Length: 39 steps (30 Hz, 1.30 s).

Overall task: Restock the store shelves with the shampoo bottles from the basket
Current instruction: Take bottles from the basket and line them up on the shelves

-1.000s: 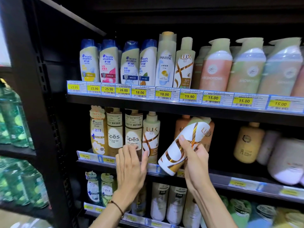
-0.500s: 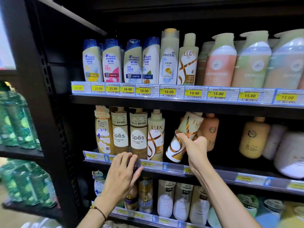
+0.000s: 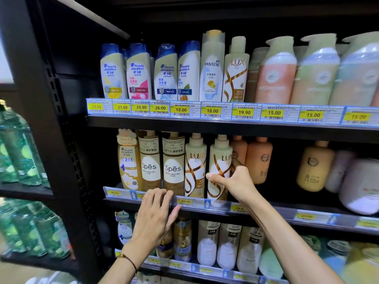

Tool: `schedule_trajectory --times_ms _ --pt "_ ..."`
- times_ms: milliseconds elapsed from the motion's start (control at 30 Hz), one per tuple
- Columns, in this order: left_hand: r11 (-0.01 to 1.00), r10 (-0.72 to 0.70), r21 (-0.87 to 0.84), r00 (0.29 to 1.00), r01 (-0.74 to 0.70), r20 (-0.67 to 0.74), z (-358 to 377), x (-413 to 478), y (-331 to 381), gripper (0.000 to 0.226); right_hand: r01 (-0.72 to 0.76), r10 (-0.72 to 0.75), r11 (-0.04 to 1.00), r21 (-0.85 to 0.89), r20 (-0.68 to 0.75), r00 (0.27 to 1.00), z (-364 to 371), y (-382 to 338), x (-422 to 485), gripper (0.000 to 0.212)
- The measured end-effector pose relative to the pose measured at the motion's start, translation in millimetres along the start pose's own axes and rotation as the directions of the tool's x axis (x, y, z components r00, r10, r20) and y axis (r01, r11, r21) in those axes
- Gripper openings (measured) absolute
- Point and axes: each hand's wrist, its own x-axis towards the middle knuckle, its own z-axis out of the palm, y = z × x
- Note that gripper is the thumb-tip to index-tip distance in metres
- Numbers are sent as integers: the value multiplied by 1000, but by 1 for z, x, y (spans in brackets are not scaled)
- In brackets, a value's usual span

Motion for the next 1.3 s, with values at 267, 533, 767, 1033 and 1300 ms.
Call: schedule_trajectory --times_ms 267,533,767,1033,1300 --pt "1000 4 -24 1000 -4 -12 3 -1 -2 44 -17 10 992 -128 -55 998 6 -7 -6 61" --pt "1000 -12 -22 1000 12 -4 -1 2 1 43 -74 26 948 -309 -157 987 6 -21 -20 66" --pt "999 0 -42 993 5 114 -31 9 6 42 15 -298 700 -714 -273 915 21 -14 -81 67" --pt "996 -90 22 964 87 250 -76 -31 10 57 94 -357 536 -839 -124 926 60 -4 -165 59" --pt "994 -107 67 876 86 471 -127 -175 26 58 110 -125 573 -812 46 991 141 61 -286 65"
